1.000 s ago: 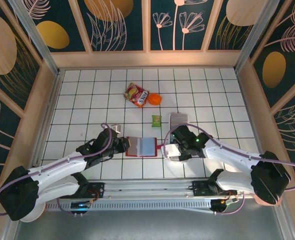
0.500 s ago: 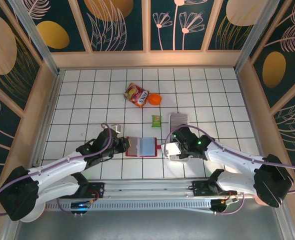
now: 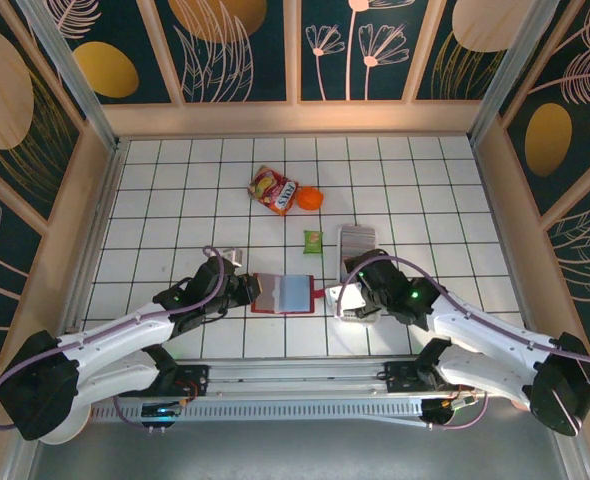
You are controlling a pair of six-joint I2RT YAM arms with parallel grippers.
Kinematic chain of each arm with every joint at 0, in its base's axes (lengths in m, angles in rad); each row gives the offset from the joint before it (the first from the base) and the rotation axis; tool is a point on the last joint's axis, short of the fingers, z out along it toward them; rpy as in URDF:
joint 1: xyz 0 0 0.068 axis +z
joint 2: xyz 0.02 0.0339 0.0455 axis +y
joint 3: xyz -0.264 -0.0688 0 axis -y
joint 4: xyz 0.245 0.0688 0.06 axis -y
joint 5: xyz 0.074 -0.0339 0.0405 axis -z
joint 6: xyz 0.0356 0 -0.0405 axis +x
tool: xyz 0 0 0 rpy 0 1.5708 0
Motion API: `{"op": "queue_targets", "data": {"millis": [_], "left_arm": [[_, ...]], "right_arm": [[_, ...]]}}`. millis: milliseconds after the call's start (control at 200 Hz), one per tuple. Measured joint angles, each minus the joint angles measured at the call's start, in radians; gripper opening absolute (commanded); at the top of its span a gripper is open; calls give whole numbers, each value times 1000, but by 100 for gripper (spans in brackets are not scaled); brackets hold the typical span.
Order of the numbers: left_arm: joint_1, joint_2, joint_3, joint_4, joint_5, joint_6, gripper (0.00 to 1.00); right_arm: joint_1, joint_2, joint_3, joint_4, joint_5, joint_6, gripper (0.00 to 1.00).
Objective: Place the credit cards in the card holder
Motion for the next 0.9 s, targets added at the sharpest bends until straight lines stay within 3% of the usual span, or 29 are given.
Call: {"op": "queue_targets", "data": {"millis": [581,901], "left_arm": [[0,15,0,7,6,0,9],[0,-2,-5,7,6,0,9]], "right_arm": [[-66,139,-13,108,38,3,81],[-83,152,-8,115,48,3,74]]}}
